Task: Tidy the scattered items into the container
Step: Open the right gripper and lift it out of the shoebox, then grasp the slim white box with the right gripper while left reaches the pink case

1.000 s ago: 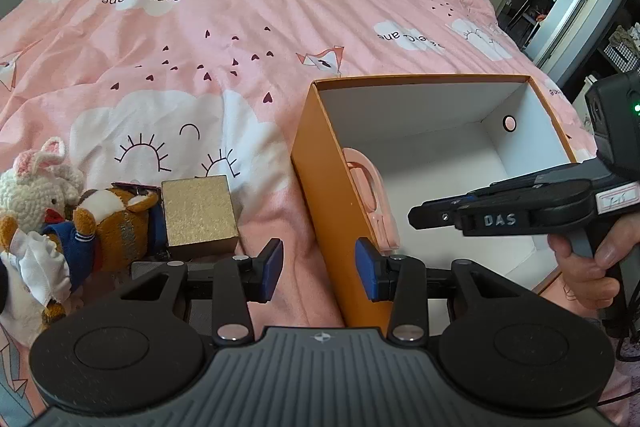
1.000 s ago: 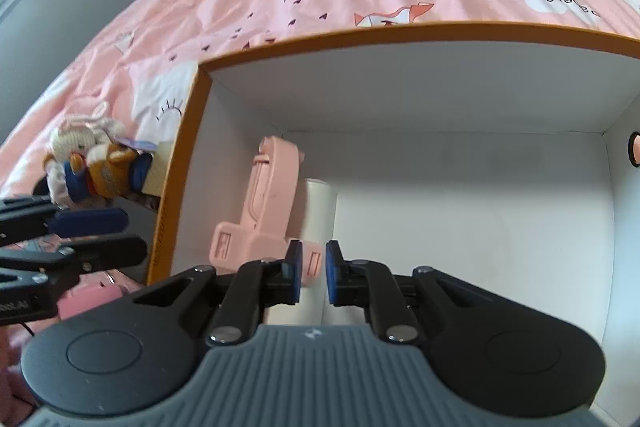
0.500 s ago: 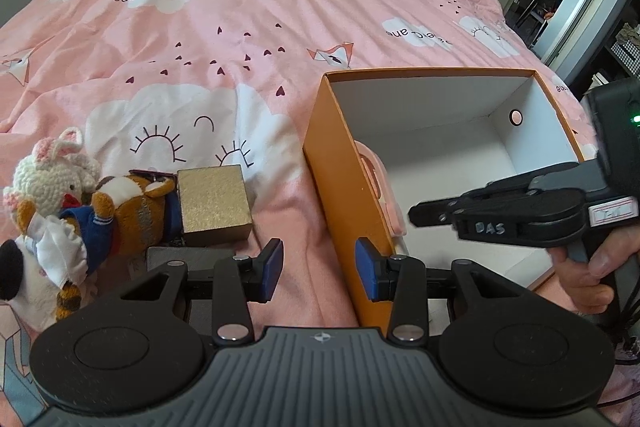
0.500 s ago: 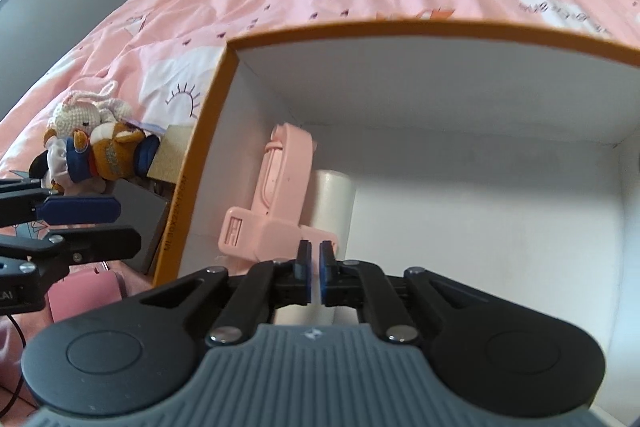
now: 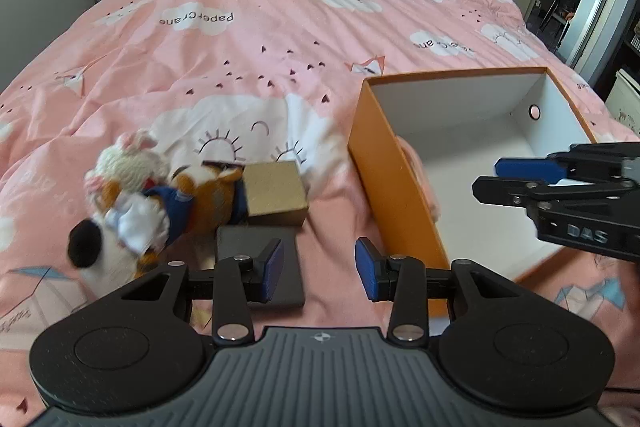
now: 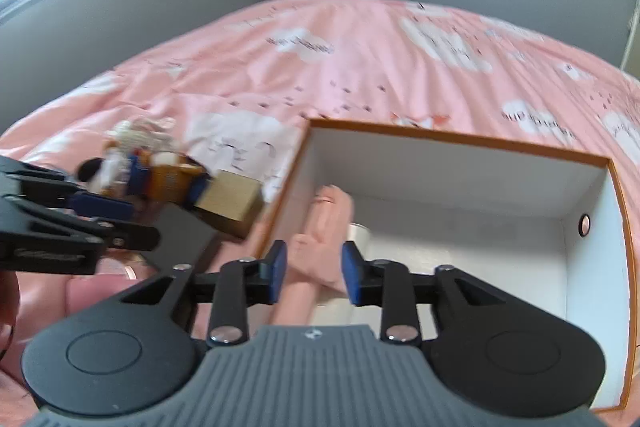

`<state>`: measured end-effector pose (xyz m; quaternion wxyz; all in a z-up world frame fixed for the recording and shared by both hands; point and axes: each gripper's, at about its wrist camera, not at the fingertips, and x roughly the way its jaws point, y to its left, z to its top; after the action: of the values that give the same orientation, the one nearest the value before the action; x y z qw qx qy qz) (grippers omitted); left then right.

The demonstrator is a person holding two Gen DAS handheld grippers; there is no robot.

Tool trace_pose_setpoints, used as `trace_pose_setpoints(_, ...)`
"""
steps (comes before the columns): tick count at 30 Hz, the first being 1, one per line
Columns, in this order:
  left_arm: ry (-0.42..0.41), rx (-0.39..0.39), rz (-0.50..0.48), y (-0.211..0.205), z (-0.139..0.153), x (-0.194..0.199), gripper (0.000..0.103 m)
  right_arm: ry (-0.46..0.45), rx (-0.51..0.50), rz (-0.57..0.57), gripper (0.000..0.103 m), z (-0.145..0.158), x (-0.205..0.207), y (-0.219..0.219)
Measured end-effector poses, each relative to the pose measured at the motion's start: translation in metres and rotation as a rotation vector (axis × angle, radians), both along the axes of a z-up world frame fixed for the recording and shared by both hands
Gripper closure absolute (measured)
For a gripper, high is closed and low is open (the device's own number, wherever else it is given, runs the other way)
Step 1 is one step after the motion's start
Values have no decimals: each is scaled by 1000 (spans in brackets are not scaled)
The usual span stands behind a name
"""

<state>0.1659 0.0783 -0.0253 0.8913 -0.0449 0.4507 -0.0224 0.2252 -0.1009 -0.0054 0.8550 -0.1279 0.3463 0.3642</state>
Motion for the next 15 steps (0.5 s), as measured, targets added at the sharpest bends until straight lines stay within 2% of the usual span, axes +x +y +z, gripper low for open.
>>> trace_pose_setpoints(6, 83, -1, -18, 7, -5, -27, 57, 43, 15, 115, 60, -1, -49, 9)
trace_pose_setpoints(15, 231, -1, -5, 9, -37, -64, 57, 64, -156, 212, 60, -55, -111, 43)
